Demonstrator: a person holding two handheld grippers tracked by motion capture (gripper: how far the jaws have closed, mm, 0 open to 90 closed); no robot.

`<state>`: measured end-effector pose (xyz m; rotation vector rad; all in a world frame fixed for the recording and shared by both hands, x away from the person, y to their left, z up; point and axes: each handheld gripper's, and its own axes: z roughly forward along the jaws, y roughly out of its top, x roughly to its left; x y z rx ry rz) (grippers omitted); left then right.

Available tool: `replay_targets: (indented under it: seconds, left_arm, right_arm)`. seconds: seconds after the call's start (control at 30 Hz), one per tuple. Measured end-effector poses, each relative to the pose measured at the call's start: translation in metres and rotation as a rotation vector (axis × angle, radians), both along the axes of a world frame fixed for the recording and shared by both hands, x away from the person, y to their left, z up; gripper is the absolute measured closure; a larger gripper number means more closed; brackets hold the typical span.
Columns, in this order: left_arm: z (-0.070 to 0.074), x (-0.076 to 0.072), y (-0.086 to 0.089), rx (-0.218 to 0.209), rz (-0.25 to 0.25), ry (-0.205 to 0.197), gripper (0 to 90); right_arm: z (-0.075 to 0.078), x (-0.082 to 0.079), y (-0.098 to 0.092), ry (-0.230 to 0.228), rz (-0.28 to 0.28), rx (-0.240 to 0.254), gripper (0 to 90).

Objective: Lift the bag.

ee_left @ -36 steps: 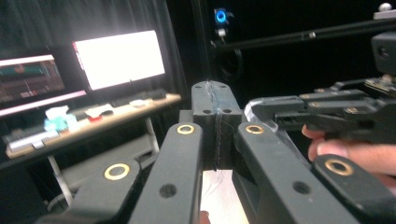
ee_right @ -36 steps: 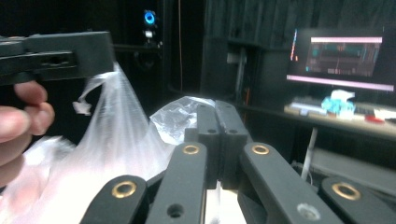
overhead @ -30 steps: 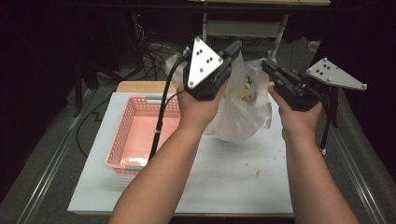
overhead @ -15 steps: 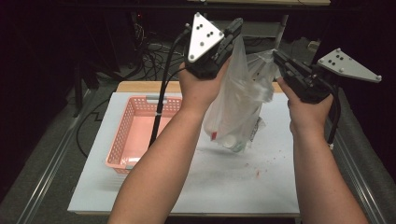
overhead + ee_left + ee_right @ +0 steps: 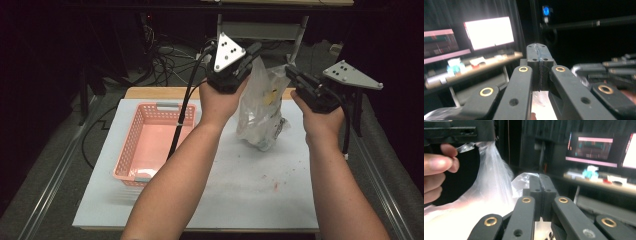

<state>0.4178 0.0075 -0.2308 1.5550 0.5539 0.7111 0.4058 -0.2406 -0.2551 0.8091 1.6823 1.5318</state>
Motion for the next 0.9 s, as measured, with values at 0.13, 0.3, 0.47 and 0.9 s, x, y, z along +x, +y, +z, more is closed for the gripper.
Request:
replay_targets:
  seconds: [0.13, 0.3, 0.47, 0.9]
  left_arm:
    - [-0.02, 0.0, 0.008, 0.008, -0.007, 0.062, 88.3]
    - [-0.033, -0.008, 0.021, 0.029, -0.016, 0.098, 79.0]
    - [-0.042, -0.028, 0.036, 0.032, -0.047, 0.115, 63.2]
    - [-0.077, -0.077, 0.059, 0.033, -0.058, 0.172, 37.3]
  right_arm:
    - [-0.023, 0.002, -0.006, 0.045, -0.01, -0.011, 90.0]
    - [-0.039, 0.001, -0.01, 0.077, -0.016, -0.013, 90.0]
    - [-0.041, 0.0, -0.012, 0.08, -0.018, -0.021, 90.0]
    - [-0.032, -0.02, -0.017, 0.046, 0.02, -0.017, 66.9]
